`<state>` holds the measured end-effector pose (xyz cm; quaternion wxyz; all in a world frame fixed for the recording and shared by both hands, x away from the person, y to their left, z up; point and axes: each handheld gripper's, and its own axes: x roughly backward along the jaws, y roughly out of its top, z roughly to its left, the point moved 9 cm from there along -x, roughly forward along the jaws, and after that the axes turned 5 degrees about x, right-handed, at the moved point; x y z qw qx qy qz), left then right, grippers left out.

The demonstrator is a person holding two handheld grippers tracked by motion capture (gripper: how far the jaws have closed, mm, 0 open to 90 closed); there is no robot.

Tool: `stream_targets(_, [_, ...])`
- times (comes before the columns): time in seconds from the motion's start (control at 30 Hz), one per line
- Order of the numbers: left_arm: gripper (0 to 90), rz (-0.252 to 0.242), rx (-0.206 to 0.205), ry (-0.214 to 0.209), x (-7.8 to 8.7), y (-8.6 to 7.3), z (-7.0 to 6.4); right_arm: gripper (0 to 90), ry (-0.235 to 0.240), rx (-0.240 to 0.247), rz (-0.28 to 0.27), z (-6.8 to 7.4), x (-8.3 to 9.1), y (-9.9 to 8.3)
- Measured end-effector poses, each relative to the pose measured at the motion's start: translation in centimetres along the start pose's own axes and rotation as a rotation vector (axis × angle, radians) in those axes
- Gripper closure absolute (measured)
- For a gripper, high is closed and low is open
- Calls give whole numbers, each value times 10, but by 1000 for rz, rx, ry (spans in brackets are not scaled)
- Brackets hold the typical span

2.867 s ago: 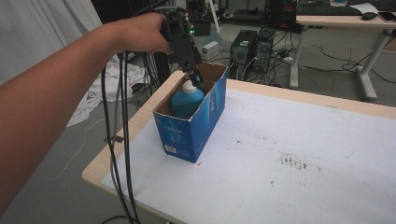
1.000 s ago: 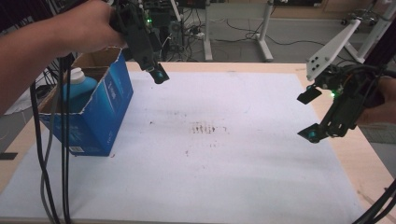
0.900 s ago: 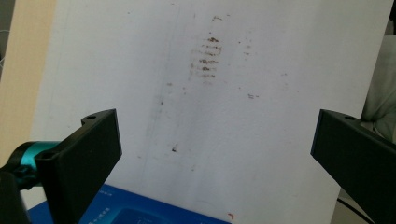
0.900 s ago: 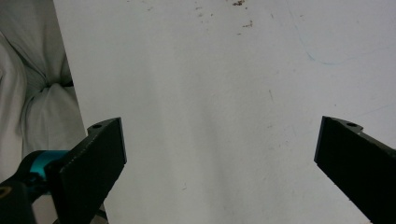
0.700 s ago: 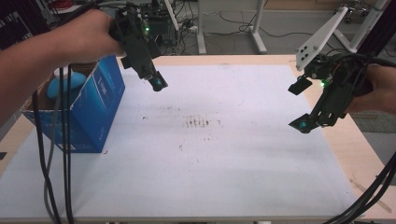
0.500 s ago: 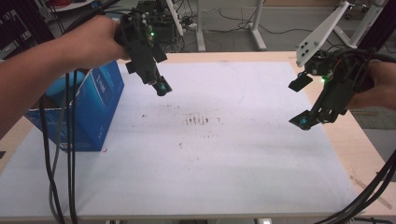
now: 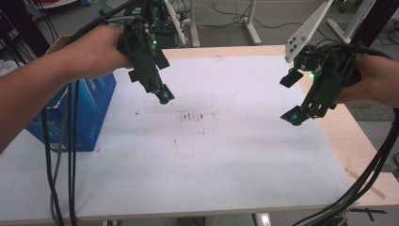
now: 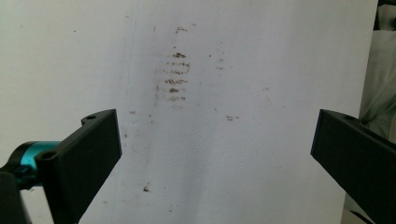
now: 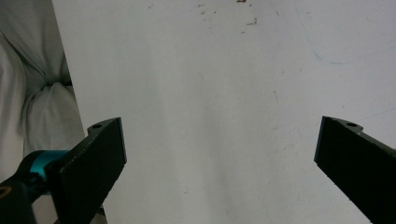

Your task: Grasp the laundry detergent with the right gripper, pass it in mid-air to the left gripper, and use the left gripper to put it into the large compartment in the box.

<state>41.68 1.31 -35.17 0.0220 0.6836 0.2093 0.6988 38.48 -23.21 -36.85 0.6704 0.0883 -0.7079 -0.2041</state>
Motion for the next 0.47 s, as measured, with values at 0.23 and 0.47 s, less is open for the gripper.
stream_targets(0.23, [17,5,-1,-2,-3,-1,0,15,1,2,-3,0,-2,2])
stream_targets(0.47, [17,2,5,-9,-3,-1,-2,15,-1,-3,-8,1,-3,4])
